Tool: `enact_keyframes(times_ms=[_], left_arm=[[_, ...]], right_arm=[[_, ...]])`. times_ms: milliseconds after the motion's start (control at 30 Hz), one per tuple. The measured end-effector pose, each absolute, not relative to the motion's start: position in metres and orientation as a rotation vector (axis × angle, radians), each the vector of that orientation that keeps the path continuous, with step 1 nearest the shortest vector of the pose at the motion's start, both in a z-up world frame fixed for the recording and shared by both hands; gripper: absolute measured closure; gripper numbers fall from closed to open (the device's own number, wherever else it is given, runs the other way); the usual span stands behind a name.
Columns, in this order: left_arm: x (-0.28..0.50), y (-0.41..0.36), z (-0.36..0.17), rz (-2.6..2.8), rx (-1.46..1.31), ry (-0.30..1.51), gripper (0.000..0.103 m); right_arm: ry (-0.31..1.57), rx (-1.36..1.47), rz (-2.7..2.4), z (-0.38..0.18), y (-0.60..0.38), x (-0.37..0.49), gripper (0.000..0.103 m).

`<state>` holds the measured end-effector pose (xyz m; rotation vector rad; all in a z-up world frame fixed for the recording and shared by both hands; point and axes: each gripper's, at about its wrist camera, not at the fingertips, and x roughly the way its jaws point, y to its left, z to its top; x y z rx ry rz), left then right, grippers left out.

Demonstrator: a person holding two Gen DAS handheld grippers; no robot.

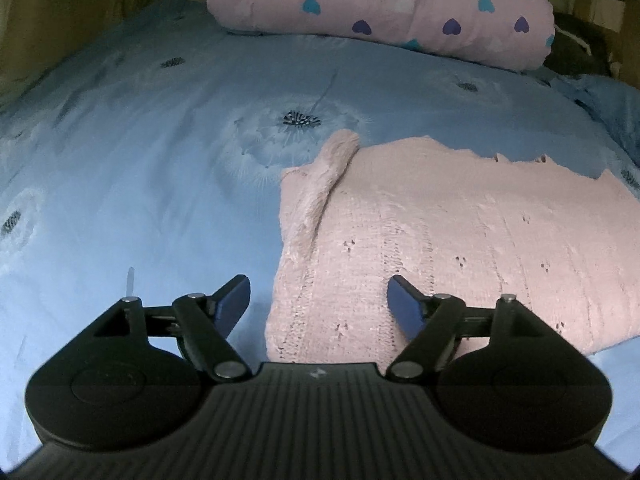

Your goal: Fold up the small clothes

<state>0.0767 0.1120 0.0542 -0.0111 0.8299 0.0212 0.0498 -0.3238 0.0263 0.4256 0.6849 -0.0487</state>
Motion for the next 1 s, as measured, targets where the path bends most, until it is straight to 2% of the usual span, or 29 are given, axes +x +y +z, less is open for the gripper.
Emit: enact_keyframes(times_ms=[67, 1000], left_arm=[[0.077, 0.113, 0.053, 0.018, -0.009, 0.829, 0.022], [0.081, 0.116, 0.052, 0.015, -0.047, 0.843, 0.020]], right_arm=[[0.694, 0.440, -0.020, 0.021, -0.323, 0.054, 0.038], [0.644, 0.532, 0.039, -0.005, -0.327, 0.078, 0.038]])
